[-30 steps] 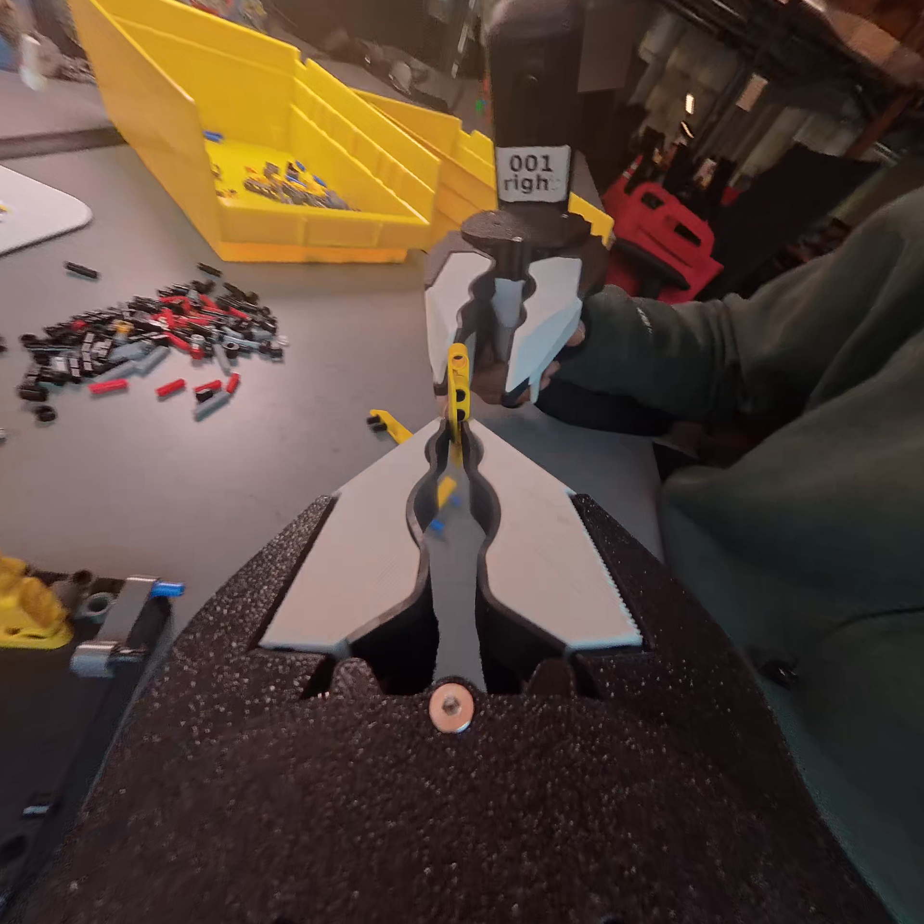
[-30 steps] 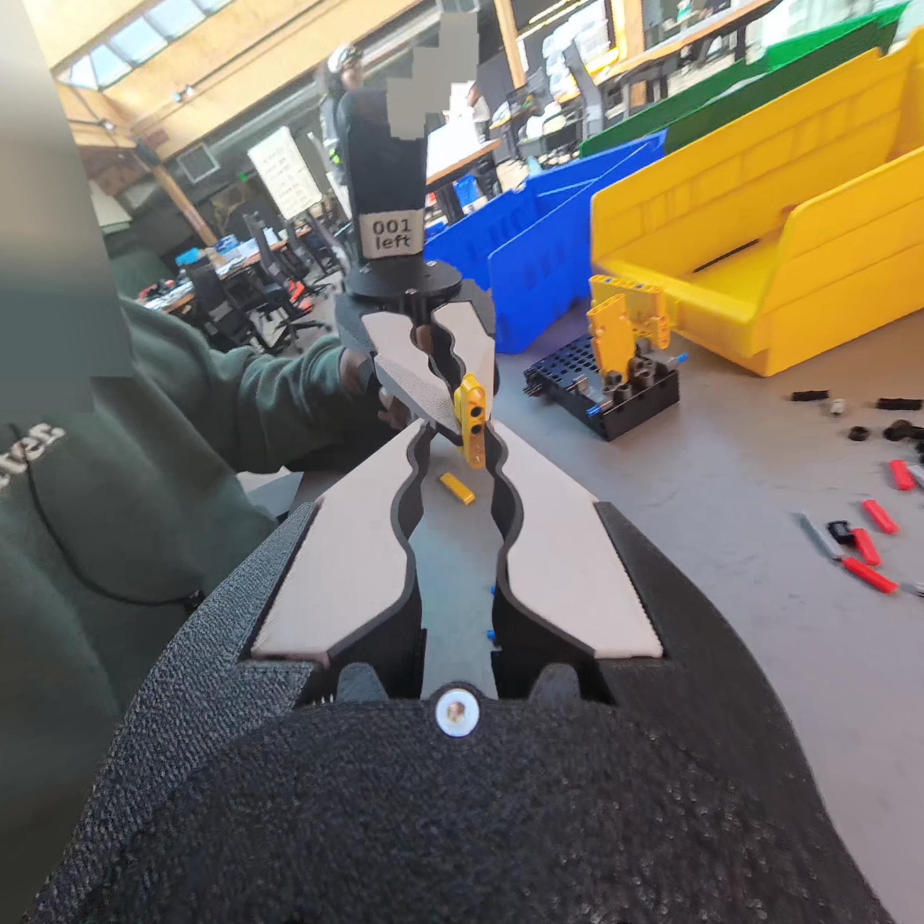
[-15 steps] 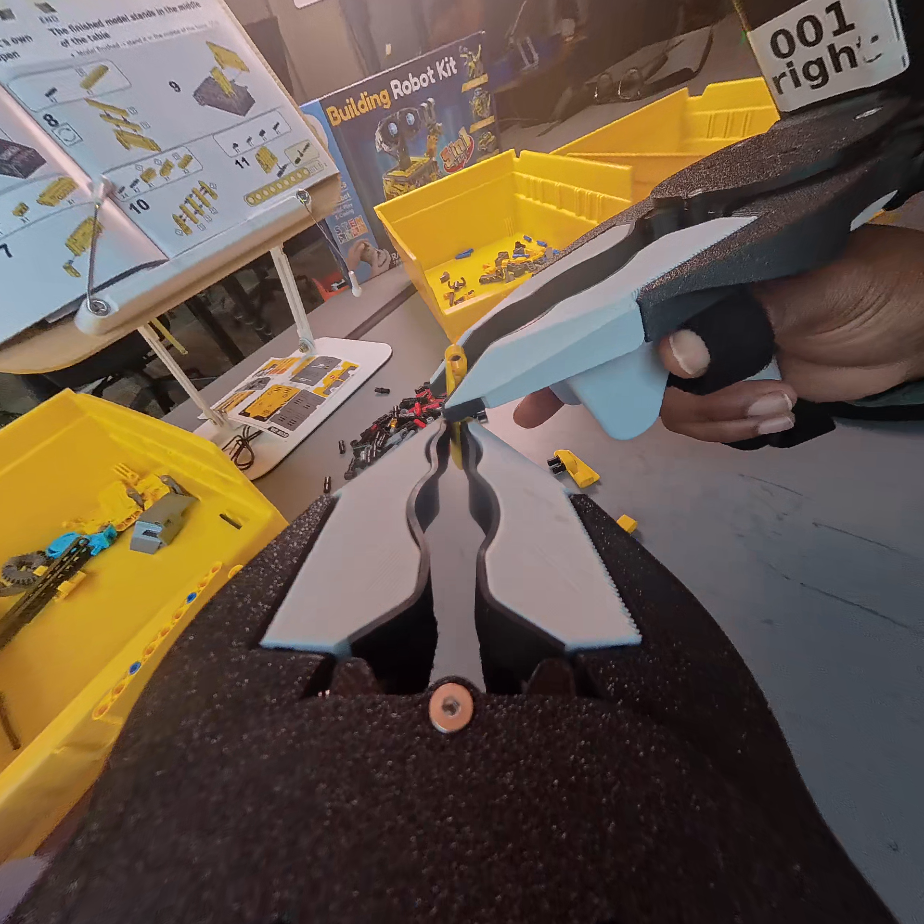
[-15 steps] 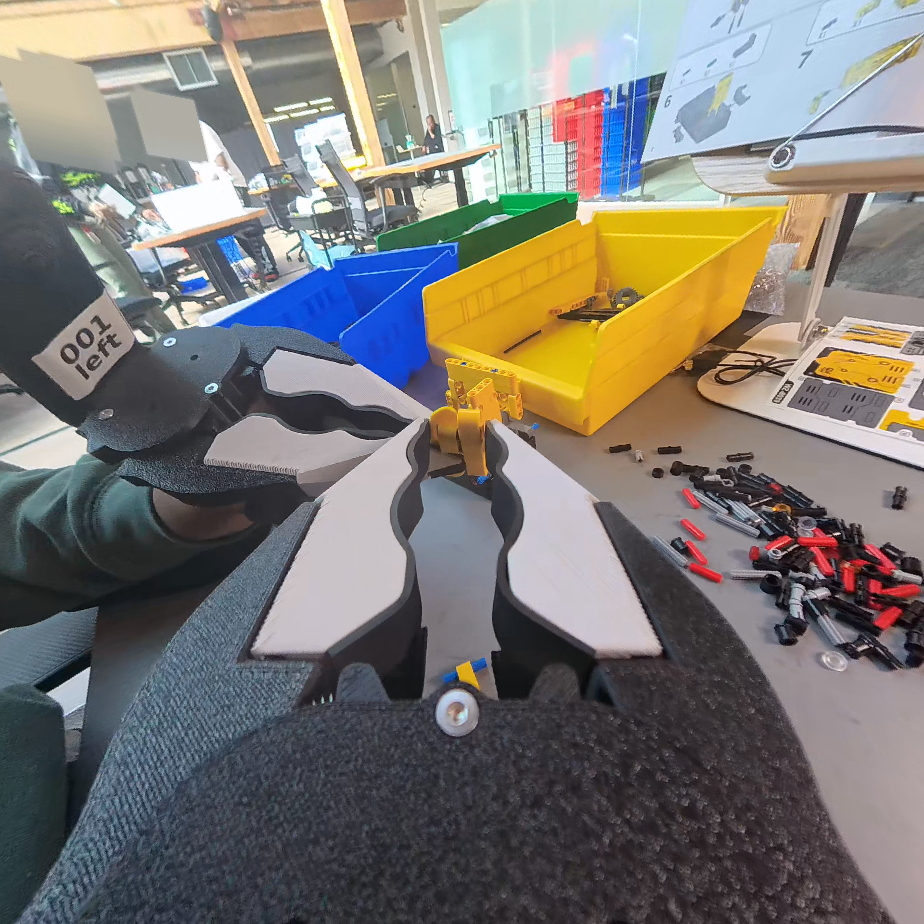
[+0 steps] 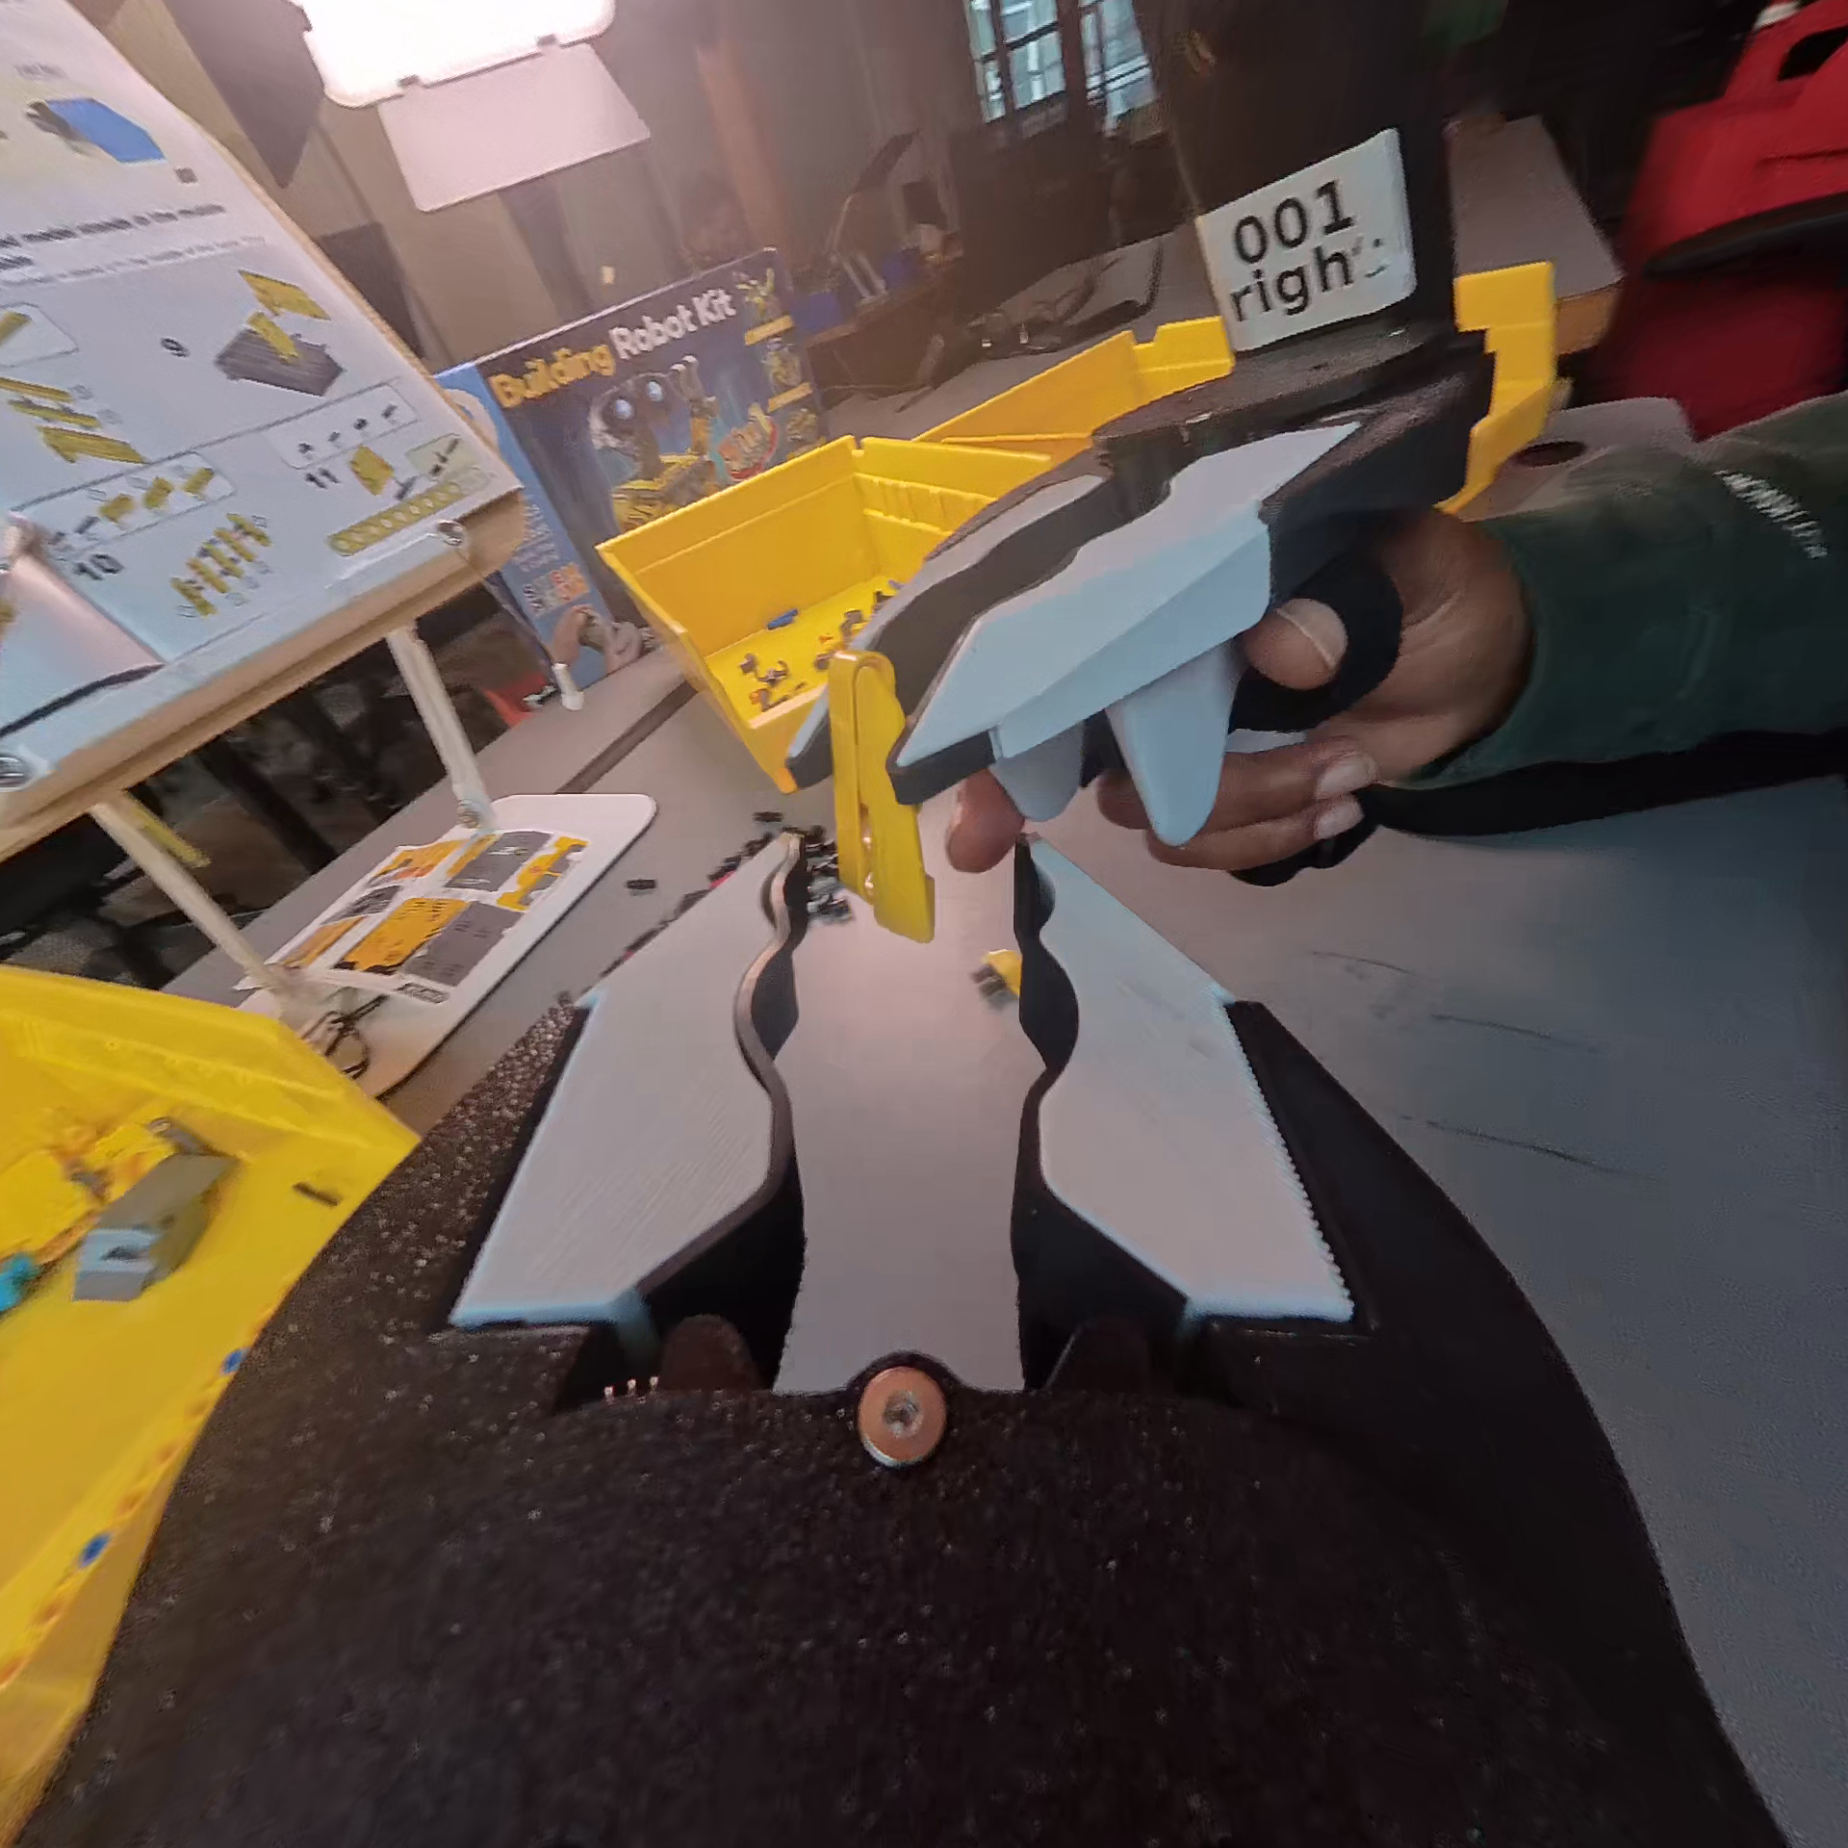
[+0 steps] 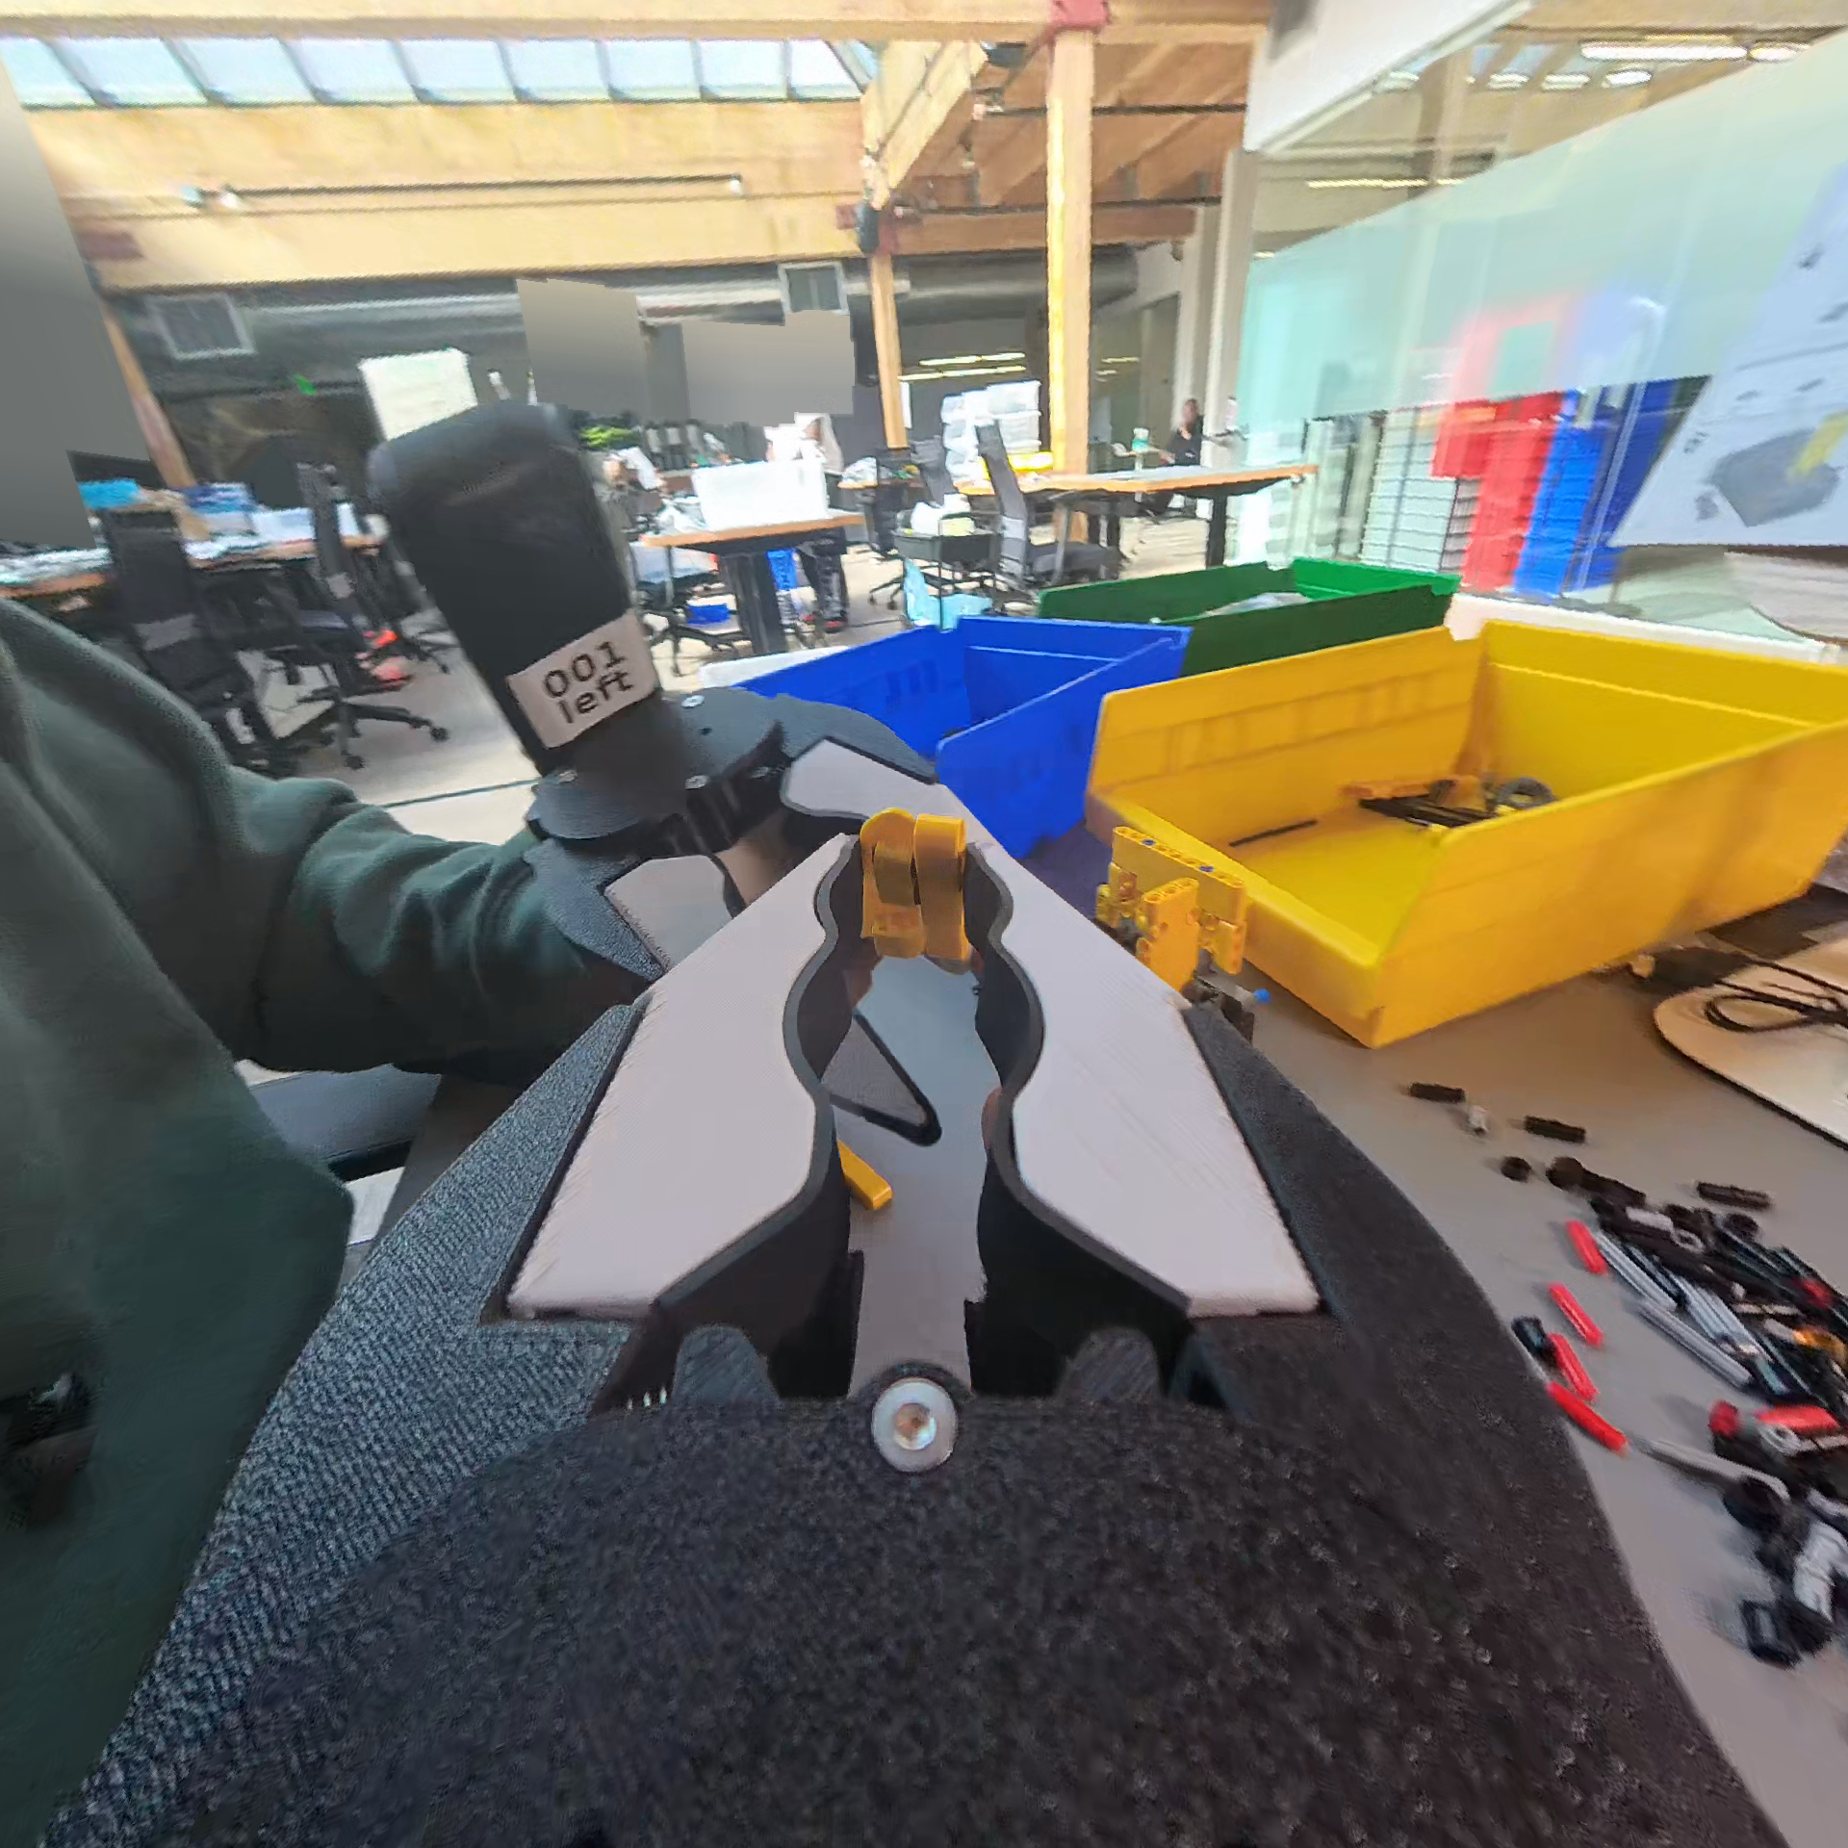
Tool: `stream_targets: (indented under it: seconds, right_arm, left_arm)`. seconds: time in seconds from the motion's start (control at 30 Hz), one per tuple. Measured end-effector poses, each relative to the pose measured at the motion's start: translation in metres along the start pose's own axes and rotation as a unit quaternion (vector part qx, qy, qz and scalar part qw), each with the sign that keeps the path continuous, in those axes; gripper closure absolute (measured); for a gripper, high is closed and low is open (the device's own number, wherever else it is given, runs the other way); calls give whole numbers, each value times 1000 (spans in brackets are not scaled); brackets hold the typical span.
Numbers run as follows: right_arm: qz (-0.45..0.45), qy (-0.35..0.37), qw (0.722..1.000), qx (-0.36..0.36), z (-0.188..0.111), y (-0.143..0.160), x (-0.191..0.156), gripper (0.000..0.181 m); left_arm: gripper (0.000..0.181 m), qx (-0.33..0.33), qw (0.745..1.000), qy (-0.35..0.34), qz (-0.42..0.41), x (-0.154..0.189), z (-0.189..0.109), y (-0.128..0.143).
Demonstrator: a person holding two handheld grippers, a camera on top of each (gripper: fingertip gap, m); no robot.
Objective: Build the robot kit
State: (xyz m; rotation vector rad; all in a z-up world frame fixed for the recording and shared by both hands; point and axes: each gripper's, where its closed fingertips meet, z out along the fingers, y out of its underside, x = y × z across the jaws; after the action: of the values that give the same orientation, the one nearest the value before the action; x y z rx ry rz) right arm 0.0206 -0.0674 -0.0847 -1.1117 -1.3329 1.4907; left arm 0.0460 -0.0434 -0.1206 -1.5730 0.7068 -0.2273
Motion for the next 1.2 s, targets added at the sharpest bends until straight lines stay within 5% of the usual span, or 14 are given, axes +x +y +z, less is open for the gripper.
stream_targets:
  seconds: [0.23, 0.4, 0.9, 1.2]
  right_arm:
    - [7, -186, 982, 22, -18, 2, -48, 162]
    - [19, -225, 974, 4, -26, 9, -50, 162]
    - [6, -218, 976, -28, -24, 22, -46, 163]
    - [-19, -63, 996, -60, -14, 28, 5, 162]
  left_arm:
    - [146, 65, 962, 242, -109, 62, -21, -29]
    - [156, 41, 945, 279, -164, 64, -21, -26]
    - [159, -7, 949, 274, -158, 65, -19, -9]
    - [156, -58, 996, 55, -30, 5, -6, 21]
